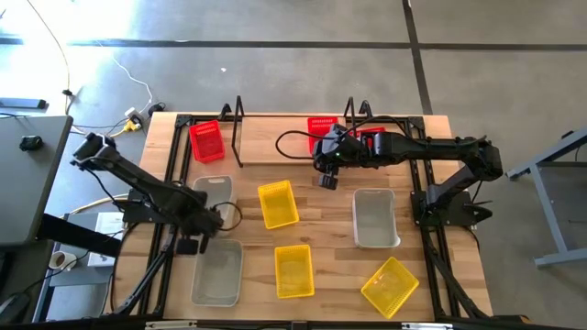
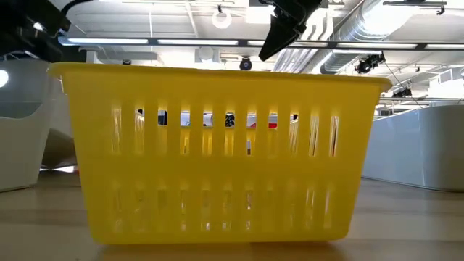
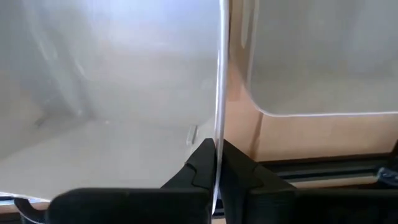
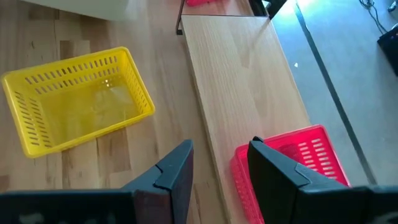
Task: Stack baskets on shelf by color
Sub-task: Put the top left gray bin on the shelf
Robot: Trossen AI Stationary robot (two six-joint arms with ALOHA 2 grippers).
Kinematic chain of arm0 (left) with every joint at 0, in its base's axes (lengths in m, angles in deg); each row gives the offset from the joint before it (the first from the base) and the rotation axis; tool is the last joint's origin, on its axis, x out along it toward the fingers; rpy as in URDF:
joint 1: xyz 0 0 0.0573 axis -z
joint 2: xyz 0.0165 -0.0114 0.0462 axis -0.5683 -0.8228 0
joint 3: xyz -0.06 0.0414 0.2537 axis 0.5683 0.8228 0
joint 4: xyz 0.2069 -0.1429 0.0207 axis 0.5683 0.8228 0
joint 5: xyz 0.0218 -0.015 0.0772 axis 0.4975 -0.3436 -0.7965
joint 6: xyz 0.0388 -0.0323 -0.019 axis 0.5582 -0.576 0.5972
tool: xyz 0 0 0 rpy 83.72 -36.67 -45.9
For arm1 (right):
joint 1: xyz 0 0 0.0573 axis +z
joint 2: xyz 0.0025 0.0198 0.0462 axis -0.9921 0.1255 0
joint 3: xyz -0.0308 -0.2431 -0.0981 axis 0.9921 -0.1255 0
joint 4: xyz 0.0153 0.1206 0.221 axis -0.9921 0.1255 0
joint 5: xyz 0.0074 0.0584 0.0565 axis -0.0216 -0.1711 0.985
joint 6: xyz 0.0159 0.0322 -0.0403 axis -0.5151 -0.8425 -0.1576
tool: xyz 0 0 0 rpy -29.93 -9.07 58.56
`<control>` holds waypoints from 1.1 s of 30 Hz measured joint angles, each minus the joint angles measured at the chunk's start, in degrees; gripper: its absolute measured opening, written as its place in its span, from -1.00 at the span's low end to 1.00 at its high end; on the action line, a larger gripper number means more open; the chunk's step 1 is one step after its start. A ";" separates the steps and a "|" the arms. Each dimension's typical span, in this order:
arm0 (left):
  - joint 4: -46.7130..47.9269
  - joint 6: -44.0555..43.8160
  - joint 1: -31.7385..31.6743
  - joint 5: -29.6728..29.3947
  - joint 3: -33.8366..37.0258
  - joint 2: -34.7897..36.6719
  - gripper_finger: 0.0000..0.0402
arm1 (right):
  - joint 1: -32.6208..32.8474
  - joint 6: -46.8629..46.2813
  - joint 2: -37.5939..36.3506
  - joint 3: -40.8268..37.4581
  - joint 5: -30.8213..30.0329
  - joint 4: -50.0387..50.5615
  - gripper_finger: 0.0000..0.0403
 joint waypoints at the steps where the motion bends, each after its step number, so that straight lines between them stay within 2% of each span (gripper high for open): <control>1: -0.04 -0.57 0.00 -0.07 0.00 0.84 -1.00 | 0.00 -0.61 0.00 0.00 0.00 0.00 -0.32; 9: 0.00 -0.33 0.07 -5.69 -3.80 6.11 -1.00 | 0.00 -4.06 0.00 0.00 -0.16 0.00 -0.32; 15: 2.36 3.28 0.07 -9.66 -10.38 6.57 -1.00 | 0.00 -5.45 0.00 0.00 -2.37 0.00 -0.32; 25: 5.65 10.00 -0.20 -19.93 -18.26 6.55 -1.00 | 0.00 -8.98 0.00 0.00 -7.27 0.04 -0.32; 33: 5.53 20.85 -7.93 -28.78 -23.06 6.31 -1.00 | 0.00 -12.05 0.00 0.00 -11.15 0.04 -0.32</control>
